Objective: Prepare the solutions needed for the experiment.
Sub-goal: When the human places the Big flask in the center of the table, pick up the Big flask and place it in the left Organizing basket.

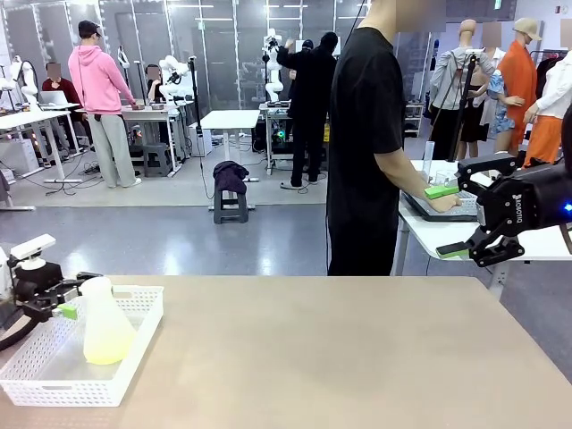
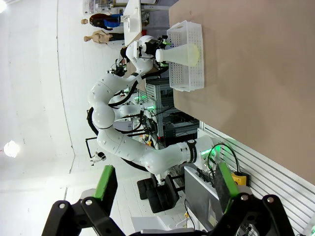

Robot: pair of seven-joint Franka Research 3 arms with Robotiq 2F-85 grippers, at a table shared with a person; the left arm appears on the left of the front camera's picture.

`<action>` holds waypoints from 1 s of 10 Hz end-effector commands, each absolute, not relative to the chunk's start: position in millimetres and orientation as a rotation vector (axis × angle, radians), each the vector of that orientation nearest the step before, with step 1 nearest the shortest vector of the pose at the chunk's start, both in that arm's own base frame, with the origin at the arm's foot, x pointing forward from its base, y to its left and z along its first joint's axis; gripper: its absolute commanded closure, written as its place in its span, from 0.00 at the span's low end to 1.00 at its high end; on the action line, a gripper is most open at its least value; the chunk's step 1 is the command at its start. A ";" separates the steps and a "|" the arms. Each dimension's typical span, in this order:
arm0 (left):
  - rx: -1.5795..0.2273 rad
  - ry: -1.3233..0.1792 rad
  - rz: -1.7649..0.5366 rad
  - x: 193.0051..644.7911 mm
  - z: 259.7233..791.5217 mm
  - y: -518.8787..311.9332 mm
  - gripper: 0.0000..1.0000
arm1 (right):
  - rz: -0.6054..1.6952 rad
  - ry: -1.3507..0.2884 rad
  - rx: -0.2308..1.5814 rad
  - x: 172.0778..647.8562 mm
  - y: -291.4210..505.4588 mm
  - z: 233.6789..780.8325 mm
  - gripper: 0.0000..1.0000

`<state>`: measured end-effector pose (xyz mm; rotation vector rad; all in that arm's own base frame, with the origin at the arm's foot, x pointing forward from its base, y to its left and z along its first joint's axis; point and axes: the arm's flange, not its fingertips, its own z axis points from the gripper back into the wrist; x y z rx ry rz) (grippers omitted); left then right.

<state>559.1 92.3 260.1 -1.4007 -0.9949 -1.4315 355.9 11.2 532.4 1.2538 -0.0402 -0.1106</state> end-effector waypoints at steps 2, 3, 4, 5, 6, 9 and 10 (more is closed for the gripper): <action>-1.271 -0.938 -1.387 547.9 272.9 153.8 0.00 | -0.104 -0.045 1.260 355.8 11.5 532.6 0.00; -1.279 -0.946 -1.359 535.2 282.4 170.6 0.00 | -0.104 -0.045 1.260 355.8 11.5 532.6 0.00; -1.333 -0.863 -1.306 520.2 295.5 179.5 0.00 | -0.104 -0.045 1.260 355.8 11.5 532.6 0.00; -1.396 -0.758 -1.273 504.3 310.0 186.9 0.00 | -0.104 -0.045 1.260 355.8 11.5 532.6 0.00; -1.423 -0.756 -1.289 491.4 327.8 192.1 0.00 | -0.104 -0.045 1.260 355.8 11.5 532.6 0.00; -1.564 -0.520 -1.018 464.1 365.3 185.5 0.00 | -0.104 -0.045 1.260 355.8 11.5 532.6 0.00; -1.584 -0.460 -0.868 461.2 376.6 179.4 0.00 | -0.104 -0.045 1.260 355.8 11.5 532.6 0.00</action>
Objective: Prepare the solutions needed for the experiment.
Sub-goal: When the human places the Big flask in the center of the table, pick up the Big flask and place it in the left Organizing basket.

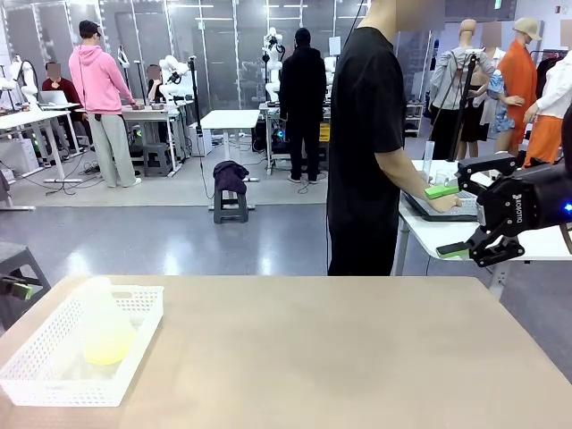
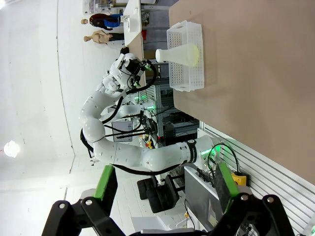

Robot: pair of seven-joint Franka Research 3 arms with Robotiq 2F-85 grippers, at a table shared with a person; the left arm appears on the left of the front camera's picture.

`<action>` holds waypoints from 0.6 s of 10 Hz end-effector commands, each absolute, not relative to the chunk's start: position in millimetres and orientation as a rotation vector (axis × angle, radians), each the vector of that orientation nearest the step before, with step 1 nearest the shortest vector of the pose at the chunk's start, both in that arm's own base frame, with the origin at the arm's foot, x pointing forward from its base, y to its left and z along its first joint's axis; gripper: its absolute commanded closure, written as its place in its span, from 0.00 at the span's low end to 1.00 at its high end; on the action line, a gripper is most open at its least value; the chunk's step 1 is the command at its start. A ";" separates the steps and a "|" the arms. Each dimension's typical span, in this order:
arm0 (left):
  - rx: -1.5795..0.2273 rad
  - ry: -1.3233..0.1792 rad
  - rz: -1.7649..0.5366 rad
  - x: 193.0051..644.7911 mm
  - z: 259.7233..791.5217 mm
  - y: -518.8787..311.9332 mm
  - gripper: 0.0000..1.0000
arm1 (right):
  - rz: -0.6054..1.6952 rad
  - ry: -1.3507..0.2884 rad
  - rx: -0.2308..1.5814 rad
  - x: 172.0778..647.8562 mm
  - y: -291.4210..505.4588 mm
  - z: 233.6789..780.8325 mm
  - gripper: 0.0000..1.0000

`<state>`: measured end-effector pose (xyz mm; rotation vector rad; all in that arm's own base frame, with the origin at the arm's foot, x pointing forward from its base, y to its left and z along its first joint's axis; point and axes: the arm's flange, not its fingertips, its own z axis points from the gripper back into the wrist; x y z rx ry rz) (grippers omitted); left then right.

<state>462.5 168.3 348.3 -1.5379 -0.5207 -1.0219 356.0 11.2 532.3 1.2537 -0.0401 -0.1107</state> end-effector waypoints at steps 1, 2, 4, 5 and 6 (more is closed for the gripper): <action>-1.544 -0.442 -0.762 459.7 386.9 174.7 0.00 | -0.104 -0.045 1.260 355.8 11.5 532.6 0.00; -1.533 -0.414 -0.649 461.1 397.3 173.8 0.00 | -0.104 -0.045 1.260 355.8 11.5 532.6 0.00; -1.518 -0.301 -0.558 462.1 420.9 174.5 0.00 | -0.104 -0.045 1.260 355.8 11.5 532.6 0.00; -1.514 -0.255 -0.535 464.7 426.4 172.5 0.00 | -0.104 -0.045 1.260 355.8 11.5 532.6 0.00; -1.518 -0.211 -0.527 469.4 429.9 174.3 0.00 | -0.104 -0.045 1.260 355.8 11.5 532.6 0.00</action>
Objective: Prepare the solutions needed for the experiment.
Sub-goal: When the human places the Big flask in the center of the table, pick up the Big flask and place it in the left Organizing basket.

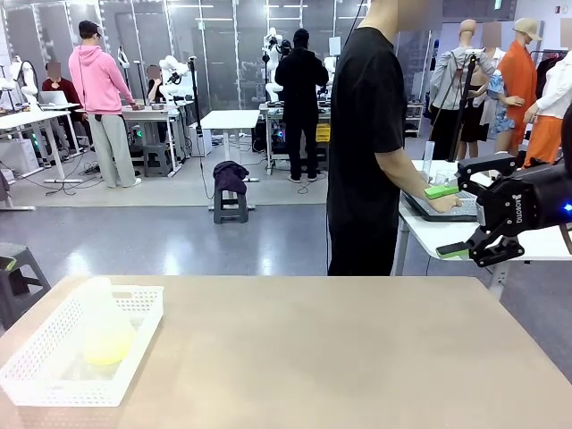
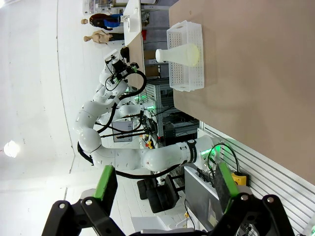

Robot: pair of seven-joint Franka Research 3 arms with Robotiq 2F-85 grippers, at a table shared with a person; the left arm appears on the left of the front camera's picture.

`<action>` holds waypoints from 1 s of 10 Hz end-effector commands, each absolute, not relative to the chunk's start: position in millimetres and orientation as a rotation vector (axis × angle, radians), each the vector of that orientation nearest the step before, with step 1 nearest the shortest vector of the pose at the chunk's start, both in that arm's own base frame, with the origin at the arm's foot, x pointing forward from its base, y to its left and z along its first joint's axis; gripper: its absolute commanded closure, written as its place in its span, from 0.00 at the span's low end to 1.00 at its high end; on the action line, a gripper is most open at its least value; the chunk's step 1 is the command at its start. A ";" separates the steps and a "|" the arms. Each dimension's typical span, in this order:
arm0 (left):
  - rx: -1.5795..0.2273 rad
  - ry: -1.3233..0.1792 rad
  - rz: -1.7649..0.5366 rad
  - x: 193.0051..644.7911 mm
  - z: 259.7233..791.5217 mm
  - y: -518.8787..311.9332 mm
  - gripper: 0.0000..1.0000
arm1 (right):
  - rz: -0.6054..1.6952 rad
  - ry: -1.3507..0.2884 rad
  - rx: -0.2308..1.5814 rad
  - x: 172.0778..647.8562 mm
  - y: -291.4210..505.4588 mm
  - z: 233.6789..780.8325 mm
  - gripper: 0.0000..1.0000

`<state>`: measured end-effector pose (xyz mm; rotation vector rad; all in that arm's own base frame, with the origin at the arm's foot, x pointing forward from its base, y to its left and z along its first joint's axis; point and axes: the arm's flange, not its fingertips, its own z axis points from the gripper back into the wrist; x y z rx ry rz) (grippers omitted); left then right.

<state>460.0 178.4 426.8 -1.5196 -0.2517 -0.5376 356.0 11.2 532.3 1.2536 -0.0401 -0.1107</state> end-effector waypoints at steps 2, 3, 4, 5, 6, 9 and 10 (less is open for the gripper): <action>-1.484 -0.143 -0.488 471.0 435.8 173.5 0.00 | -0.104 -0.045 1.260 355.8 11.5 532.6 0.00; -1.519 -0.105 -0.473 473.0 436.2 175.3 0.00 | -0.104 -0.045 1.260 355.8 11.5 532.6 0.00; -1.491 -0.128 -0.492 476.7 432.6 176.6 0.00 | -0.104 -0.045 1.260 355.8 11.5 532.6 0.00; -1.513 -0.153 -0.488 467.7 430.8 167.2 0.00 | -0.104 -0.045 1.260 355.8 11.5 532.6 0.00; -1.513 -0.153 -0.488 467.7 430.8 167.2 0.00 | -0.104 -0.045 1.260 355.8 11.5 532.6 0.00; -1.513 -0.153 -0.488 467.7 430.8 167.2 0.00 | -0.104 -0.045 1.260 355.8 11.5 532.6 0.00; -1.513 -0.153 -0.488 467.7 430.8 167.2 0.00 | -0.104 -0.045 1.260 355.8 11.5 532.6 0.00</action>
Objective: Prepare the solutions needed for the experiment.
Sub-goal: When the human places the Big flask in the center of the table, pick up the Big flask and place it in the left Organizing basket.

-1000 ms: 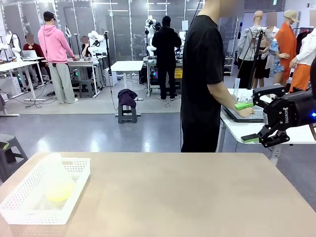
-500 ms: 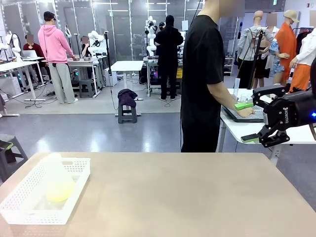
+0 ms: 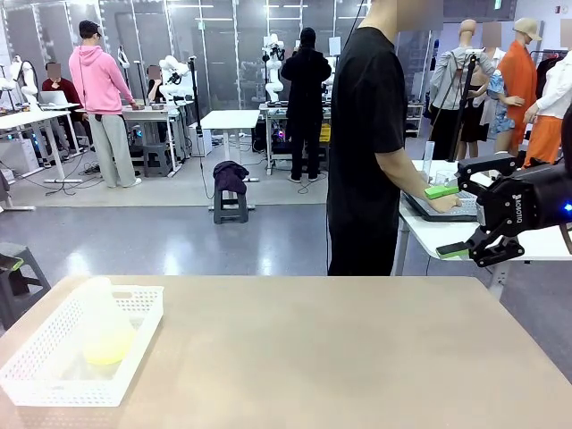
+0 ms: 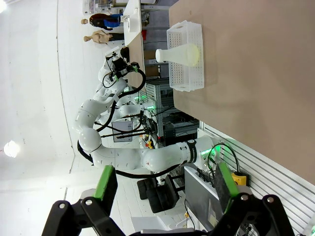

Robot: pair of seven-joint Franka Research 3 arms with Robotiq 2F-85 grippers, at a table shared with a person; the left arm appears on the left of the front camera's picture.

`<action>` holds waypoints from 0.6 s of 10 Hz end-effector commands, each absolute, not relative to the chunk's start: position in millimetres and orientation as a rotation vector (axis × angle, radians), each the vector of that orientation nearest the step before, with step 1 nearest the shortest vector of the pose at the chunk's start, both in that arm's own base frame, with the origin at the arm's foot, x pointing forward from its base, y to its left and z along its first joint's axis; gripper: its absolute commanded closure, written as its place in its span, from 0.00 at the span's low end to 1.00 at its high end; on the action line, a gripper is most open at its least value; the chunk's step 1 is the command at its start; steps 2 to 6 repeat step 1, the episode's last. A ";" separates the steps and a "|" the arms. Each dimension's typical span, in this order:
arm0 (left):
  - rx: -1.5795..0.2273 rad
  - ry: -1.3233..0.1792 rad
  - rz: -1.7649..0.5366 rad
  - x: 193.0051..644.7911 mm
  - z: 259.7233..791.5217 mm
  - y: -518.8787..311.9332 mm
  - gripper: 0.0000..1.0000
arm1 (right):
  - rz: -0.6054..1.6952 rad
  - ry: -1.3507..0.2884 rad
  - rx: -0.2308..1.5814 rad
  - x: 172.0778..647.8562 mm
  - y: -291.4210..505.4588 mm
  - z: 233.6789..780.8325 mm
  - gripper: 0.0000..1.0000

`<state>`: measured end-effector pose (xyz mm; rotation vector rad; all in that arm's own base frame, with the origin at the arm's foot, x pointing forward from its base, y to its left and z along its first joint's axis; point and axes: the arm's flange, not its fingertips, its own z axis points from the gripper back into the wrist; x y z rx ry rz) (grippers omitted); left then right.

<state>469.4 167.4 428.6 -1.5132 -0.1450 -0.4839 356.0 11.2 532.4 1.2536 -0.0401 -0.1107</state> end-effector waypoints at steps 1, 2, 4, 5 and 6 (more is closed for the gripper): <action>-1.513 -0.153 -0.488 467.7 430.8 167.2 0.00 | -0.104 -0.045 1.260 355.8 11.5 532.6 0.00; -1.513 -0.153 -0.488 467.7 430.8 167.2 0.00 | -0.104 -0.045 1.260 355.8 11.5 532.6 0.00; -1.513 -0.153 -0.488 467.7 430.8 167.2 0.00 | -0.104 -0.045 1.260 355.8 11.5 532.6 0.00; -1.513 -0.153 -0.488 467.7 430.8 167.2 0.00 | -0.104 -0.045 1.260 355.8 11.5 532.6 0.00; -1.513 -0.153 -0.488 467.7 430.8 167.2 0.00 | -0.104 -0.045 1.260 355.8 11.5 532.6 0.00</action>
